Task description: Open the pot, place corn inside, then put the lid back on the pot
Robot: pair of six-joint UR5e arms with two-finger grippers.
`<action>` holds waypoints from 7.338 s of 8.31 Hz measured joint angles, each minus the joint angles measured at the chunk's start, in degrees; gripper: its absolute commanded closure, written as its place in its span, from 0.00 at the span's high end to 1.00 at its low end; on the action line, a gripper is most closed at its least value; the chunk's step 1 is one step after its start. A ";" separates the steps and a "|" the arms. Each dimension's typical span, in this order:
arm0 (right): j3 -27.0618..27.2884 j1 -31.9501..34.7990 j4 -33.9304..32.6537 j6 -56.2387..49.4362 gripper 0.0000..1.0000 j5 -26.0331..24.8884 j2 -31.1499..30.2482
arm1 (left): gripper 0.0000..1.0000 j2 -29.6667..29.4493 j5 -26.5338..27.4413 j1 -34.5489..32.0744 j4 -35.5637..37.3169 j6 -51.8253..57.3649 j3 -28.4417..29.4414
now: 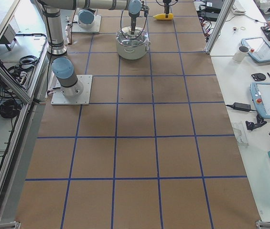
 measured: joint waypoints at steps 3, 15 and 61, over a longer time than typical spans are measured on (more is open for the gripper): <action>0.00 0.00 -0.06 -0.15 0.42 0.03 0.03 | 0.00 -1.13 0.23 -0.08 0.81 0.01 0.07; -4.28 -19.24 8.89 -21.44 0.32 -2.95 -11.31 | 0.00 13.64 6.22 -15.41 -10.83 -18.56 -0.01; -1.81 -0.32 3.08 -1.32 0.21 0.70 -0.23 | 1.00 30.52 12.67 -19.27 -30.20 -16.57 1.18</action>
